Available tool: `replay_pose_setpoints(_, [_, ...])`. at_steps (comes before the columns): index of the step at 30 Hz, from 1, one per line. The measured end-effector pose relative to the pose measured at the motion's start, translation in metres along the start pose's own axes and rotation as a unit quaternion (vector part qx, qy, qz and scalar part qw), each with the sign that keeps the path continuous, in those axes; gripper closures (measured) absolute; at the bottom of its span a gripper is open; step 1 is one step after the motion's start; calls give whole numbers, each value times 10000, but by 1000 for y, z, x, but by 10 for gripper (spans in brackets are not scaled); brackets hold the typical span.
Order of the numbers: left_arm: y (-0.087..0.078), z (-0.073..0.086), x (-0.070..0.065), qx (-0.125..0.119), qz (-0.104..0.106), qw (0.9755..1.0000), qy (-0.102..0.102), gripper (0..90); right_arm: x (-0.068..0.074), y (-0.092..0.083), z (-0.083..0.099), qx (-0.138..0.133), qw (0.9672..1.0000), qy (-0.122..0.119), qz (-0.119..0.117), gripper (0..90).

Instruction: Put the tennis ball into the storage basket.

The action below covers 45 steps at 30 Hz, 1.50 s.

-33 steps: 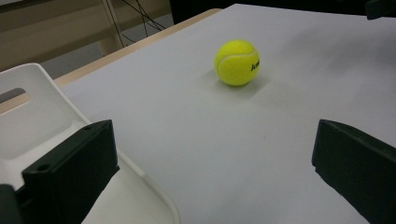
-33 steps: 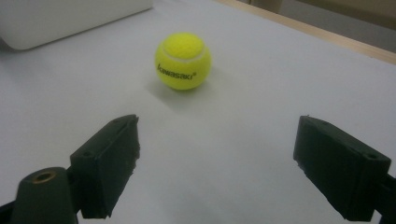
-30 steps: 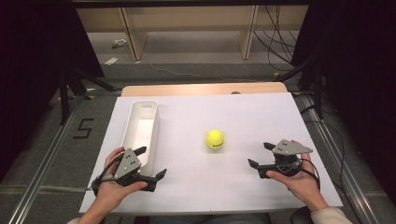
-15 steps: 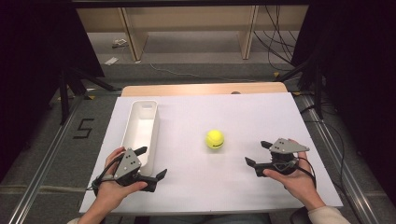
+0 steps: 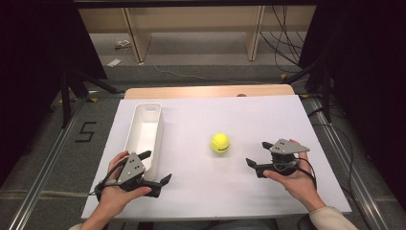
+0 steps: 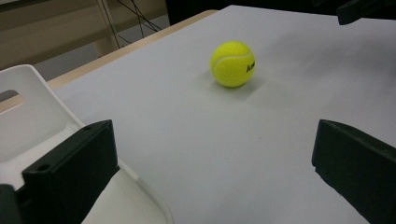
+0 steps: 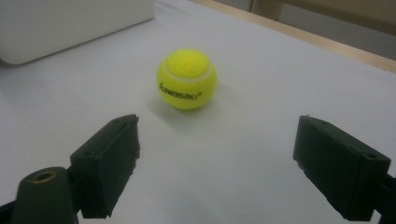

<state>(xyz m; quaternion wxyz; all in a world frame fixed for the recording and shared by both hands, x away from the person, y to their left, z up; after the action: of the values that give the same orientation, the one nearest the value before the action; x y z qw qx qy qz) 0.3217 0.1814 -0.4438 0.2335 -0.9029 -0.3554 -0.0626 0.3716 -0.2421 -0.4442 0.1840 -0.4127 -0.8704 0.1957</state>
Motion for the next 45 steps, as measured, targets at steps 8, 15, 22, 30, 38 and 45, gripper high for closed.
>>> replay_pose_setpoints(8, [0, 0, 0, -4, 18, 10000, 3, 0, 2, 9, -3, 21, 10000, 12, -27, 153])
replay_pose_setpoints(15, [0, -1, -1, -42, 61, 10000, -48, 0, 3, 15, -5, 46, 10000, -11, -49, 152])
replay_pose_setpoints(22, [-2, -2, 0, -58, 37, 9999, -78, 0, 5, 20, -7, 67, 10000, -17, -64, 153])
replay_pose_setpoints(30, [-2, -3, 1, -83, 8, 9999, -88, 0, 6, 24, -8, 97, 9999, -17, -92, 152])
replay_pose_setpoints(38, [-3, -3, 1, -104, 2, 9999, -137, 0, 10, 31, -10, 135, 9998, -59, -111, 153])
replay_pose_setpoints(45, [-3, -3, 1, -79, -7, 9999, -124, 0, 10, 35, -11, 149, 9998, -33, -123, 152])
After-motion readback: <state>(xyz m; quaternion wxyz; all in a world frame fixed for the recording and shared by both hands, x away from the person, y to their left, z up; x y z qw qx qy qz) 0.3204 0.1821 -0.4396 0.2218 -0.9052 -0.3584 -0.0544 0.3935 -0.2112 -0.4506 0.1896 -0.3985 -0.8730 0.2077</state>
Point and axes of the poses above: each handheld gripper's, and its own axes: y roughly forward along the jaws, z roughly out of its underside, x roughly to its left, the point moved 1 cm from there along y, roughly forward along the jaws, and after that the axes turned 13 degrees about y, right-handed, at the moved point
